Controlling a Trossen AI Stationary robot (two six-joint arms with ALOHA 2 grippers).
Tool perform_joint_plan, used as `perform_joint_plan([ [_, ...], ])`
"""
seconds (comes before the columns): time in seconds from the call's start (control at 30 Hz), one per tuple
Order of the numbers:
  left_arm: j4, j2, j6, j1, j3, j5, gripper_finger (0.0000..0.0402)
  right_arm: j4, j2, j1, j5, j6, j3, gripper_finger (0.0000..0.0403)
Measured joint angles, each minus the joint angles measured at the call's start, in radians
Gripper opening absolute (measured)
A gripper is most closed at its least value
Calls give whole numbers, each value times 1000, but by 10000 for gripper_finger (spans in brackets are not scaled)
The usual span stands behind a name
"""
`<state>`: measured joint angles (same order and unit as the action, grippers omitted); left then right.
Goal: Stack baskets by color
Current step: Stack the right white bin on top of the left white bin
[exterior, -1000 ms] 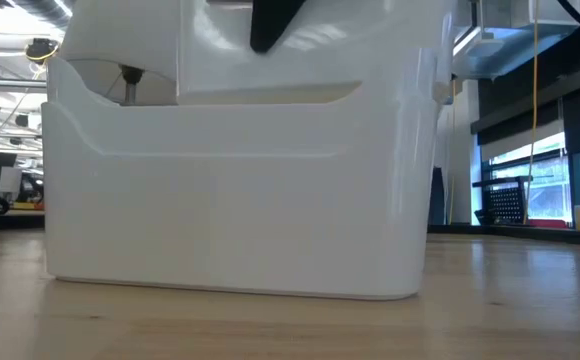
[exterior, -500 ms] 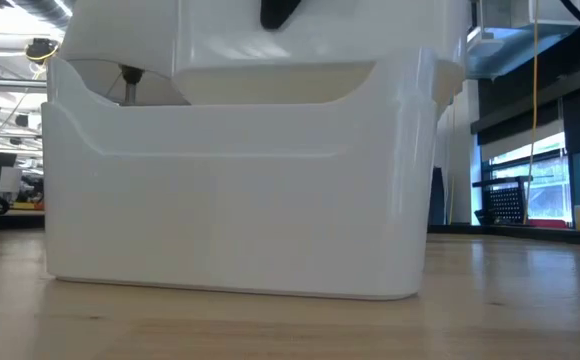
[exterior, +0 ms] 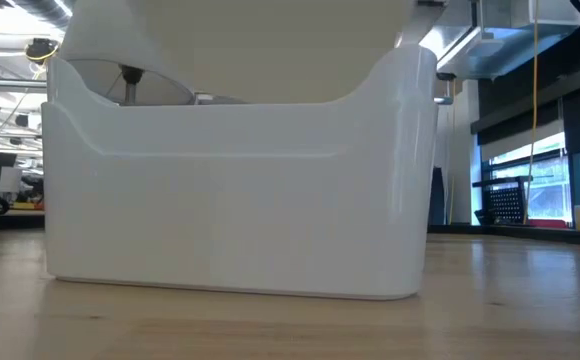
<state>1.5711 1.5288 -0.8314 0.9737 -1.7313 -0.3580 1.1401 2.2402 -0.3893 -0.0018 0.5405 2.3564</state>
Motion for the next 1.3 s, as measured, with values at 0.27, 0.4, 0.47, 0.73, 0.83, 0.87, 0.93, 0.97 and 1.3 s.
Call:
perform_joint_plan([
  [0.27, 0, 0, 0, 0, 0, 0, 75, -56, 4, -9, 18, -26, -4, 0],
  [0.4, 0, 0, 0, 0, 0, 0, 75, -60, 41, -10, 18, -5, -4, 0],
  [0.47, 0, 0, 0, 0, 0, 0, 75, -54, 63, -10, 2, 1, -5, 0],
  [0.73, 0, 0, 0, 2, 0, 2, 75, -23, 81, -10, 5, 32, -5, 0],
  [0.83, 0, 0, 0, 9, 0, 2, 75, -16, 81, -10, 7, 33, -5, 0],
  [0.87, 0, 0, 0, 12, 0, 3, 75, -17, 81, -10, 7, 32, -7, 0],
  [0.93, 0, 0, -1, 17, 0, 3, 75, -23, 81, -10, 7, 31, -21, 0],
  [0.97, 0, 0, -3, 19, 0, 3, 75, -19, 81, -10, 8, 32, -25, 0],
  [1.3, 0, 0, -6, 19, 0, 3, 75, -34, 83, 7, 9, 26, -58, 35],
])
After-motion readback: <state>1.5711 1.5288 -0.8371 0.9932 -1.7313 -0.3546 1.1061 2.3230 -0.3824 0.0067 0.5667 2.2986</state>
